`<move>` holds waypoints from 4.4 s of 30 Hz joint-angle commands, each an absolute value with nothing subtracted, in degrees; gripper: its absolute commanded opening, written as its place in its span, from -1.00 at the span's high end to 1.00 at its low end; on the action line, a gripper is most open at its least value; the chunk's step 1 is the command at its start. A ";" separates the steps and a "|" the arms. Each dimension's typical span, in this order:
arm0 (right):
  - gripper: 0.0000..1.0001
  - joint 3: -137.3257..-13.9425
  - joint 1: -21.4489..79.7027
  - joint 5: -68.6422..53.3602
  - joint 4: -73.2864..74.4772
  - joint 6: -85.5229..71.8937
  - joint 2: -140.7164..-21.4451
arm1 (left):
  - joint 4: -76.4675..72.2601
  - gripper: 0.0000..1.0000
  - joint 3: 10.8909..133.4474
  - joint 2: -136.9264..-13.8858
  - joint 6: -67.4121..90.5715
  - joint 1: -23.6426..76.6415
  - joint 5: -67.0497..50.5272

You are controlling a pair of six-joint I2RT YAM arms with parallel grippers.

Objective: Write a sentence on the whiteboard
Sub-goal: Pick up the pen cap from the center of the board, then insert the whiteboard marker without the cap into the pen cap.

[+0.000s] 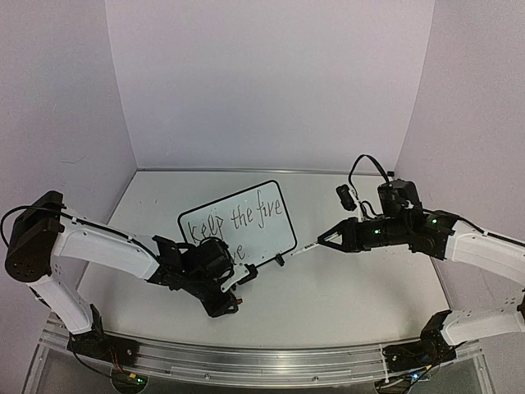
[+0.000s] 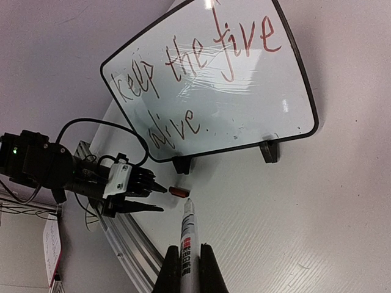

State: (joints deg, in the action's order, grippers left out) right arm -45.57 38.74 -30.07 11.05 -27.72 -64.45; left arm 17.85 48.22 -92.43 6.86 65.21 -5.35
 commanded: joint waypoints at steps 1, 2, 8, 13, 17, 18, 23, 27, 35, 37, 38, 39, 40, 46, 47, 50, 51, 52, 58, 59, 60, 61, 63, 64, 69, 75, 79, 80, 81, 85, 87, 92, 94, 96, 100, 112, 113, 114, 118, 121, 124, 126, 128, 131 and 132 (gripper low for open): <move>1.00 -44.54 38.53 -29.36 8.79 -28.40 -63.05 | 14.89 0.35 51.13 -93.27 4.87 65.16 -3.62; 1.00 -44.46 38.54 -29.34 8.70 -28.45 -63.02 | 15.00 0.35 51.27 -93.61 4.78 65.13 -3.33; 1.00 -44.03 38.48 -29.48 8.00 -28.62 -63.07 | 15.64 0.34 51.98 -95.25 4.48 65.09 -1.24; 1.00 -43.53 38.51 -29.36 7.71 -28.95 -62.59 | 15.57 0.34 52.01 -96.04 4.65 65.02 -0.88; 1.00 -42.91 38.50 -29.06 7.44 -29.40 -61.98 | 15.73 0.34 51.62 -95.80 4.73 65.04 -0.54; 1.00 -42.77 38.52 -28.95 7.40 -29.50 -61.82 | 15.73 0.34 51.50 -95.73 4.70 65.04 -0.53; 1.00 -42.30 38.50 -28.68 7.18 -29.90 -61.30 | 16.04 0.35 51.50 -96.34 4.57 65.00 -0.53; 1.00 -42.08 38.51 -28.50 7.12 -30.04 -60.83 | 16.30 0.40 51.48 -96.29 4.57 65.00 -0.71; 1.00 -41.58 38.51 -28.23 7.09 -30.31 -60.24 | 16.94 0.48 50.53 -96.58 4.59 65.02 -1.59; 1.00 -41.51 38.50 -28.17 7.08 -30.37 -60.13 | 16.96 0.49 50.62 -96.85 4.63 65.01 -1.98; 1.00 -41.51 38.51 -28.13 7.11 -30.40 -60.06 | 16.99 0.49 50.62 -96.98 4.66 65.03 -2.14; 1.00 -41.53 38.53 -28.12 7.12 -30.40 -60.00 | 17.10 0.49 50.62 -97.04 4.66 65.04 -2.15; 1.00 -41.50 38.54 -28.06 7.11 -30.41 -59.95 | 17.13 0.49 50.56 -97.10 4.66 65.04 -2.05; 1.00 -41.43 38.52 -27.95 7.07 -30.50 -59.65 | 17.61 0.49 49.99 -97.01 4.57 65.07 -1.49; 1.00 -41.40 38.51 -27.94 7.11 -30.50 -59.61 | 17.72 0.50 49.99 -97.12 4.56 65.04 -1.45; 1.00 -41.40 38.56 -27.86 7.11 -30.50 -59.59 | 18.32 0.50 50.10 -97.54 4.40 65.08 -1.15; 1.00 -41.40 38.51 -27.86 7.12 -30.46 -59.52 | 18.50 0.50 50.06 -97.59 4.33 65.12 -1.11; 1.00 -41.40 38.51 -27.81 7.12 -30.49 -59.50 | 18.62 0.50 49.94 -97.57 4.31 65.12 -1.06; 1.00 -41.40 38.50 -27.58 7.03 -30.47 -59.64 | 18.81 0.48 49.91 -97.49 4.15 65.13 -1.45; 1.00 -41.40 38.50 -27.54 7.03 -30.48 -59.61 | 18.87 0.48 49.93 -97.61 4.06 65.12 -1.47; 1.00 -41.41 38.50 -27.51 7.05 -30.46 -59.60 | 18.92 0.48 49.98 -97.75 4.01 65.12 -1.49; 1.00 -41.45 38.50 -27.50 7.08 -30.44 -59.59 | 19.05 0.48 50.07 -97.91 3.89 65.12 -1.58; 1.00 -41.48 38.43 -27.35 7.04 -30.45 -59.59 | 19.29 0.48 50.24 -98.37 3.85 65.13 -1.64; 1.00 -41.47 38.48 -27.24 7.03 -30.47 -59.59 | 19.34 0.48 50.35 -98.62 3.80 65.13 -1.81; 1.00 -41.48 38.56 -27.11 7.07 -30.58 -59.64 | 19.97 0.52 51.03 -99.34 3.70 65.21 -1.93; 1.00 -41.40 38.52 -26.91 7.07 -30.56 -59.33 | 20.30 0.73 51.41 -99.91 3.60 65.20 -2.60; 1.00 -41.40 38.51 -26.71 7.12 -31.33 -60.22 | 20.21 0.87 51.20 -99.39 3.43 65.20 -3.50; 1.00 -41.44 38.56 -26.84 7.12 -31.77 -60.89 | 20.09 0.91 51.04 -98.99 3.43 65.21 -3.52; 1.00 -41.44 38.53 -27.04 7.11 -32.10 -61.70 | 19.83 0.94 50.83 -98.51 3.46 65.20 -3.54; 1.00 -41.49 38.56 -29.59 6.02 -32.89 -64.87 | 17.61 1.00 49.47 -95.59 4.02 65.20 -4.10; 1.00 -41.85 38.52 -32.18 4.97 -33.05 -66.39 | 15.96 1.00 48.64 -93.89 4.40 65.18 -5.25; 1.00 -43.35 38.52 -37.53 4.24 -33.15 -69.02 | 11.64 1.00 46.48 -89.56 5.51 65.21 -7.76; 1.00 -44.04 38.49 -41.22 3.82 -33.45 -70.75 | 9.86 1.00 45.71 -87.72 6.10 65.21 -9.05; 1.00 -44.28 38.50 -45.12 1.81 -34.90 -72.12 | 7.90 1.00 44.88 -85.81 6.71 65.18 -10.58; 1.00 -44.16 38.68 -51.52 -4.44 -39.61 -73.48 | 6.40 1.00 44.50 -83.38 7.43 65.19 -13.16; 1.00 -44.04 40.30 -52.68 -6.25 -41.89 -75.10 | 3.78 1.00 44.88 -79.25 9.51 65.13 -16.44; 1.00 -44.07 40.47 -52.84 -6.26 -41.91 -75.29 | 3.78 1.00 44.96 -79.01 9.49 65.13 -16.51; 1.00 -44.15 40.62 -52.99 -6.26 -41.83 -75.46 | 3.89 1.00 45.02 -78.95 9.49 65.08 -16.51; 1.00 -44.63 40.96 -53.27 -6.24 -41.67 -76.19 | 4.02 1.00 45.28 -78.92 9.48 65.12 -16.98; 1.00 -45.04 41.18 -53.51 -6.28 -41.59 -77.00 | 4.36 1.00 45.52 -78.79 9.24 65.12 -17.14; 1.00 -45.34 41.38 -53.69 -6.24 -41.38 -77.63 | 4.55 1.00 45.68 -78.51 9.06 65.08 -17.07; 1.00 -45.52 41.51 -53.74 -6.24 -41.28 -77.91 | 4.53 1.00 45.77 -78.48 9.05 65.09 -17.27; 1.00 -45.67 41.61 -53.78 -6.24 -41.18 -78.15 | 4.46 1.00 45.87 -78.53 9.05 65.08 -17.51; 1.00 -45.86 41.81 -53.59 -6.24 -41.21 -78.47 | 4.39 1.00 45.96 -78.45 8.96 65.12 -17.73; 1.00 -45.88 41.81 -53.47 -6.24 -41.26 -78.60 | 4.40 1.00 45.96 -78.42 8.88 65.11 -17.75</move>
